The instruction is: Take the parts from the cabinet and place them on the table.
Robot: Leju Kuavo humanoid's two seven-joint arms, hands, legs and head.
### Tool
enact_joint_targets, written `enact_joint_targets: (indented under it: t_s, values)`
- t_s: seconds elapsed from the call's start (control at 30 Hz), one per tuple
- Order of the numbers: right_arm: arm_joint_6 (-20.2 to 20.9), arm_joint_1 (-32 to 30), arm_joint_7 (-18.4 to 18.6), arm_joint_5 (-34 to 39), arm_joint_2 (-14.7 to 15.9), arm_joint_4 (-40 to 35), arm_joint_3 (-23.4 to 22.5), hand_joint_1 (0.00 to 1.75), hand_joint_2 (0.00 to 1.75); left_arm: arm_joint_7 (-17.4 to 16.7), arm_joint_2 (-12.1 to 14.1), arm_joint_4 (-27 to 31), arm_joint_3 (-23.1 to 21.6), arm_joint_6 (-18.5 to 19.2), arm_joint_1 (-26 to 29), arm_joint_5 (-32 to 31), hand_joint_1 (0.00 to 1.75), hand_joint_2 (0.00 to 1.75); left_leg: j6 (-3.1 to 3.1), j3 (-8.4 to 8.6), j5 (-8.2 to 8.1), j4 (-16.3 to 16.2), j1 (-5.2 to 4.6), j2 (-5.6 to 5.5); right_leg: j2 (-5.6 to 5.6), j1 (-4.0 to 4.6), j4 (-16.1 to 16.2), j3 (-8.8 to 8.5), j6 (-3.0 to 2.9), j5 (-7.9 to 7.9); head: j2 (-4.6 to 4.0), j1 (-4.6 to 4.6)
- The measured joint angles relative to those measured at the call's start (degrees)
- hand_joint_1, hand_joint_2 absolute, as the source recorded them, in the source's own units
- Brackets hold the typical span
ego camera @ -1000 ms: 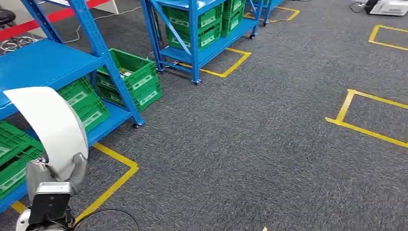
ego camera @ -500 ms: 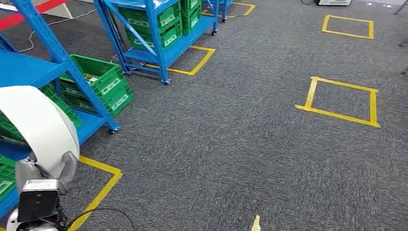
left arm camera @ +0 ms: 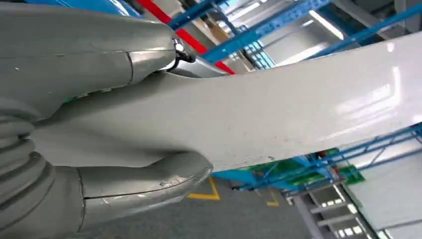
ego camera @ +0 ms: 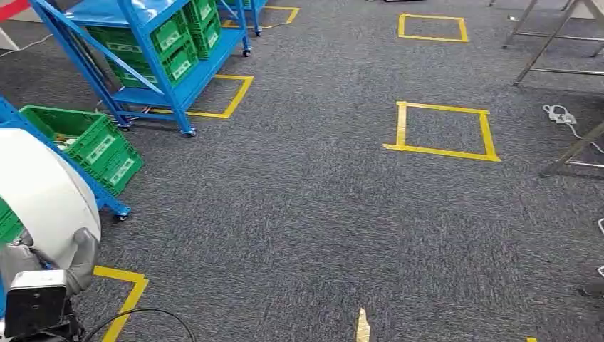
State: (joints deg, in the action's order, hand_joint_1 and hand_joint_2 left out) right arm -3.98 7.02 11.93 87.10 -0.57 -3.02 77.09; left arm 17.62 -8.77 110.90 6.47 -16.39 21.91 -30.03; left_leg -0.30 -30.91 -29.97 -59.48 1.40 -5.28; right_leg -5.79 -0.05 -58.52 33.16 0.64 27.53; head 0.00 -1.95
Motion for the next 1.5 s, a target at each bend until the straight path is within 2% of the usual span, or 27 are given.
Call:
enact_joint_targets:
  t_s: [0.03,0.1,0.17,0.2,0.27,0.3,0.33,0.4,0.43,0.47,0.5,0.6,0.63,0.67,0.7,0.77,0.8,0.83,0.9,0.93,0.97,1.0,1.03,1.07,1.4,1.47,1.5]
  values:
    - [0.1,-0.2,0.0,0.0,0.0,0.0,-0.1,0.0,1.75,0.6,-0.2,0.1,0.0,0.0,0.6,0.0,1.75,1.75,0.21,-0.16,0.11,-0.1,-0.26,0.5,-0.4,-0.22,0.0,0.37,0.41,-0.24,0.0,0.04]
    - [0.2,-0.9,0.0,0.0,0.0,0.0,-0.1,0.0,1.75,2.1,-0.7,0.2,-0.1,-0.2,0.8,-0.5,1.75,1.75,1.18,-0.13,0.38,0.1,-0.4,1.61,-1.68,-0.47,0.3,1.21,1.29,-0.57,0.0,0.09]
    - [0.2,-1.1,0.3,0.0,0.0,0.0,-0.1,0.0,1.75,3.8,-1.4,0.2,-0.3,-0.4,0.9,-0.7,1.75,1.75,1.89,-0.01,0.62,0.4,-0.34,3.11,3.7,-0.19,-2.5,2.45,1.55,1.41,0.0,-0.57]
    - [0.1,-1.0,0.3,0.0,0.0,0.0,-0.1,0.0,1.75,4.3,-1.6,0.2,-0.3,-0.4,0.9,-0.7,1.75,1.75,2.12,-0.08,0.58,0.4,-0.49,3.91,4.74,-0.26,-6.1,4.24,1.73,3.46,0.0,-0.7]
    - [0.2,-0.7,0.1,0.0,0.0,0.0,-0.1,0.0,1.75,4.8,-1.8,0.2,-0.3,-0.5,0.8,-0.9,1.75,1.75,2.24,-0.15,0.52,0.4,-0.74,5.85,5.26,-0.38,-15.1,8.5,2.01,7.3,0.0,-0.66]
    - [0.2,-0.7,0.1,0.0,0.0,0.0,-0.1,0.0,1.75,4.9,-1.9,0.2,-0.3,-0.6,0.8,-1.0,1.75,1.75,2.23,-0.16,0.51,0.4,-0.78,6.68,5.28,-0.43,-17.3,9.45,2.07,7.64,0.0,-0.66]
    - [0.2,-0.8,0.1,0.0,0.0,-0.1,-0.1,0.0,1.75,5.0,-2.0,0.2,-0.3,-0.6,0.8,-1.0,1.75,1.75,2.25,-0.14,0.47,0.4,-0.79,7.4,5.33,-0.47,-16.5,8.91,2.08,6.6,0.0,-0.66]
    - [0.2,-0.9,0.3,0.0,0.0,-0.1,-0.1,0.0,1.75,5.0,-2.1,0.2,-0.3,-0.7,0.7,-1.0,1.75,1.75,2.12,0.03,0.34,0.4,-0.8,8.56,6.1,-0.46,-8.7,4.51,1.79,2.49,0.0,-0.68]
    - [0.2,-0.9,0.4,0.0,0.0,-0.1,-0.1,0.0,1.75,5.1,-2.1,0.2,-0.3,-0.7,0.7,-1.0,1.75,1.75,2.01,0.19,0.22,0.4,-0.8,9.08,7.64,-0.41,-3.6,1.55,1.54,0.58,0.0,-0.68]
    - [0.2,-0.7,0.3,0.0,0.1,-0.1,-0.1,0.0,1.75,5.3,-2.2,0.2,-0.3,-0.8,0.7,-1.0,1.75,1.75,1.77,0.33,0.07,0.4,-0.98,9.64,11.12,0.17,-0.3,-0.19,1.37,1.2,0.0,-0.63]
    - [0.3,-0.4,0.3,0.0,0.1,-0.1,-0.1,0.0,1.75,5.5,-2.3,0.2,-0.3,-0.9,0.7,-1.0,1.75,1.75,1.36,0.27,-0.12,0.2,-1.25,10.05,10.53,0.46,0.1,-0.73,0.62,0.98,0.0,-0.55]
    - [0.5,-0.6,0.2,0.0,0.5,-0.1,-0.1,0.0,1.75,5.9,-2.3,0.2,-0.8,-1.0,0.4,-1.0,1.75,1.75,0.59,0.75,-0.13,0.6,-1.2,11.7,8.7,0.72,0.2,0.25,-0.12,0.79,0.0,-0.61]
    - [0.6,-0.6,0.2,0.0,0.5,-0.1,-0.1,0.0,1.75,6.0,-2.3,0.2,-1.1,-1.1,0.2,-1.0,1.75,1.75,0.13,0.87,-0.7,0.3,-1.02,11.5,8.06,0.06,0.9,-0.81,-0.64,0.31,0.0,-0.57]
    - [0.6,-0.6,0.3,0.0,0.5,-0.1,-0.1,0.0,1.75,6.1,-2.3,0.2,-1.2,-1.1,0.1,-1.0,1.75,1.75,-0.06,0.59,-1.9,-1.2,-0.88,8.86,7.5,0.07,1.1,-0.99,-0.94,0.32,0.0,-0.3]
    - [0.6,-0.5,0.5,0.0,0.6,-0.2,-0.1,0.0,1.75,6.2,-2.3,0.2,-1.2,-1.2,0.1,-1.0,1.75,1.75,-0.12,-0.81,-4.18,-4.7,-0.84,7.23,6.91,0.04,1.1,-1.03,-1.31,0.12,0.0,-0.17]
    - [0.7,-0.4,0.5,0.0,0.7,-0.2,-0.1,0.0,1.75,6.2,-2.2,0.0,-1.2,-1.2,0.2,-1.0,1.75,1.75,-0.26,-4.96,-8.18,-13.6,-0.81,5.97,5.41,0.1,1.0,-0.96,-1.4,0.08,0.0,0.04]
    - [0.7,-0.4,0.4,0.0,0.7,-0.2,-0.1,0.0,1.75,6.2,-2.1,0.0,-1.2,-1.2,0.1,-0.9,1.75,1.75,-0.27,-6.45,-8.69,-16.5,-0.84,5.82,4.58,0.16,1.0,-0.97,-1.4,0.08,0.0,-0.02]
    - [0.8,-0.5,0.4,0.0,0.7,-0.2,-0.1,0.0,1.75,6.3,-2.0,-0.1,-1.3,-1.2,0.1,-0.9,1.75,1.75,-0.22,-6.66,-7.85,-16.6,-0.84,5.81,3.88,0.18,1.0,-1.06,-1.4,0.08,0.0,0.0]
    - [0.8,-0.6,0.5,0.0,0.7,-0.3,0.0,0.0,1.75,6.3,-1.8,-0.2,-1.7,-1.2,0.1,-0.8,1.75,1.75,0.09,-4.03,-2.5,-10.0,-0.83,5.41,2.13,0.18,0.9,-1.34,-1.38,0.08,0.0,0.0]
    - [0.8,-0.6,0.5,0.0,0.7,-0.3,0.0,0.0,1.75,6.3,-1.7,-0.2,-1.7,-1.2,0.0,-0.7,1.75,1.75,0.32,-1.91,0.39,-4.8,-0.82,4.24,1.32,0.14,0.9,-1.44,-1.31,0.12,0.0,0.0]
    - [0.8,-0.6,0.5,0.0,0.7,-0.3,0.0,0.0,1.75,6.4,-1.7,-0.2,-1.7,-1.2,0.0,-0.7,1.75,1.75,0.55,-0.65,1.59,-1.3,-0.72,1.28,0.73,0.0,0.7,-1.22,-1.19,0.16,0.0,0.04]
    - [0.8,-0.4,0.5,0.0,0.7,-0.4,0.0,0.0,1.75,6.4,-1.7,-0.2,-1.7,-1.2,0.1,-0.7,1.75,1.75,0.69,-0.16,1.11,0.1,-0.41,-0.09,0.01,0.4,0.2,-0.8,-0.81,0.3,0.0,-0.09]
    - [0.8,-0.4,0.5,0.0,0.7,-0.4,0.0,0.0,1.75,6.3,-1.7,-0.3,-1.7,-1.2,-0.1,-0.6,1.75,1.75,0.63,-0.23,0.83,0.1,-0.69,0.51,-0.53,0.0,0.2,-0.19,-0.3,-0.02,0.0,0.02]
    - [0.8,-0.4,0.5,0.0,0.7,-0.4,0.0,0.0,1.75,6.2,-1.6,-0.3,-1.7,-1.2,-0.1,-0.6,1.75,1.75,0.67,-0.31,0.86,0.3,-0.77,0.6,-0.69,-0.07,0.3,-0.11,-0.18,-0.1,0.0,-0.04]
    - [0.8,-0.5,0.5,0.0,0.7,-0.4,0.0,0.0,1.75,6.2,-1.6,-0.3,-1.8,-1.2,-0.2,-0.6,1.75,1.75,0.85,-0.39,0.86,0.2,-0.87,0.82,-1.14,-0.18,0.4,0.05,0.07,-0.22,0.0,-0.02]
    - [0.9,-0.8,0.5,0.0,0.8,-0.4,0.0,0.0,1.75,6.2,-1.6,-0.3,-2.1,-1.3,-0.5,-0.5,1.75,1.75,1.59,-0.16,1.31,1.0,-0.67,1.85,-2.12,-0.18,0.8,0.83,0.81,-0.54,0.0,-0.09]
    - [1.0,-0.8,0.6,0.0,1.1,-0.5,0.0,0.0,1.75,5.9,-1.5,-0.3,-2.6,-1.3,-0.7,-0.5,1.75,1.75,2.06,0.21,1.68,1.7,-0.43,3.31,1.99,0.04,-1.3,1.54,0.89,0.99,0.0,-0.35]
